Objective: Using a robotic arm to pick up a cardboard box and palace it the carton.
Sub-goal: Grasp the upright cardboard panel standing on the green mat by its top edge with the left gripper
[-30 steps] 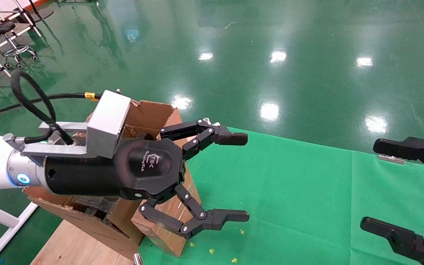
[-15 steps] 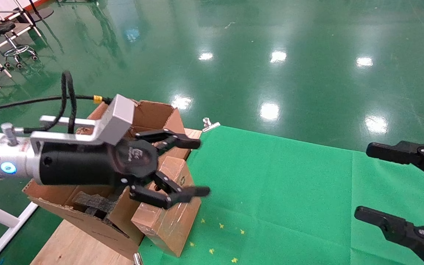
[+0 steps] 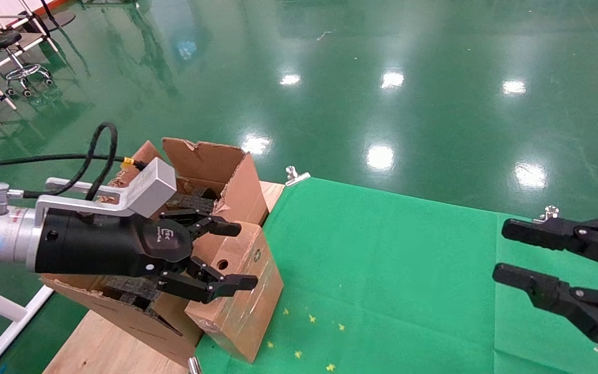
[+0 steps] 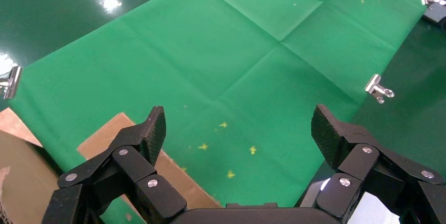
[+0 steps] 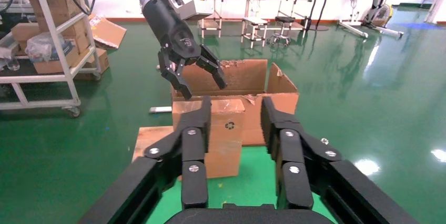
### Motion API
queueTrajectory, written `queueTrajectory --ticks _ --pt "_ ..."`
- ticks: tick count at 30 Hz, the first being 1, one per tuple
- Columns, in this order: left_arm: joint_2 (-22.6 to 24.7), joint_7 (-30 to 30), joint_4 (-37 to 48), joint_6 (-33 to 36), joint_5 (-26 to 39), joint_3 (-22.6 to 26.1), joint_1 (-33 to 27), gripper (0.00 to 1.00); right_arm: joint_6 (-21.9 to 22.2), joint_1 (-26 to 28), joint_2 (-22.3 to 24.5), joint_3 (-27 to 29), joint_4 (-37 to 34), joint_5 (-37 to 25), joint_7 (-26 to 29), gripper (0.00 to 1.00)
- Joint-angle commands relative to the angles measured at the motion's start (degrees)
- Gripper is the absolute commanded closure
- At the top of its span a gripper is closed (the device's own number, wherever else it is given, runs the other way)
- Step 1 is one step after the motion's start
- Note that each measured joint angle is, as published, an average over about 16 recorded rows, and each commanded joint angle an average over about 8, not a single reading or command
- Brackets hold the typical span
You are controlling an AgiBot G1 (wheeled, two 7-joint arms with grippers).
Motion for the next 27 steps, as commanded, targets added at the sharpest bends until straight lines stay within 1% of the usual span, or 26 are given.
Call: queueTrajectory --ticks 1,4,7,13,17,21,26,27 --pt "0.0 0.3 0.2 0.1 -0.3 0.0 0.2 0.00 0.0 0.0 0.0 0.0 0.0 0.0 0.0 1.00" --pt "-0.1 -1.4 0.4 0.5 1.7 0.6 -1.2 0.00 0.0 0.0 0.0 0.0 0.0 0.0 0.0 1.00" --pt "0.2 -4.9 0.2 1.5 5.7 1.8 -4.2 0.00 0.0 0.0 0.0 0.0 0.0 0.0 0.0 1.00" --pt "3.4 -15.8 0.0 6.6 16.8 6.0 -13.2 0.00 0.0 0.0 0.0 0.0 0.0 0.0 0.0 1.00" --pt "6.0 -22.3 0.4 9.8 22.0 9.5 -18.3 0.00 0.0 0.0 0.0 0.0 0.0 0.0 0.0 1.00" --pt "7.6 -27.0 0.7 10.7 24.2 13.3 -21.3 0.00 0.0 0.0 0.0 0.0 0.0 0.0 0.0 1.00" --pt "8.5 -31.1 0.7 10.5 24.7 17.4 -23.0 0.00 0.0 0.0 0.0 0.0 0.0 0.0 0.0 1.00" --pt "8.7 -31.8 0.7 10.4 24.8 18.1 -23.3 0.00 0.0 0.0 0.0 0.0 0.0 0.0 0.0 0.99"
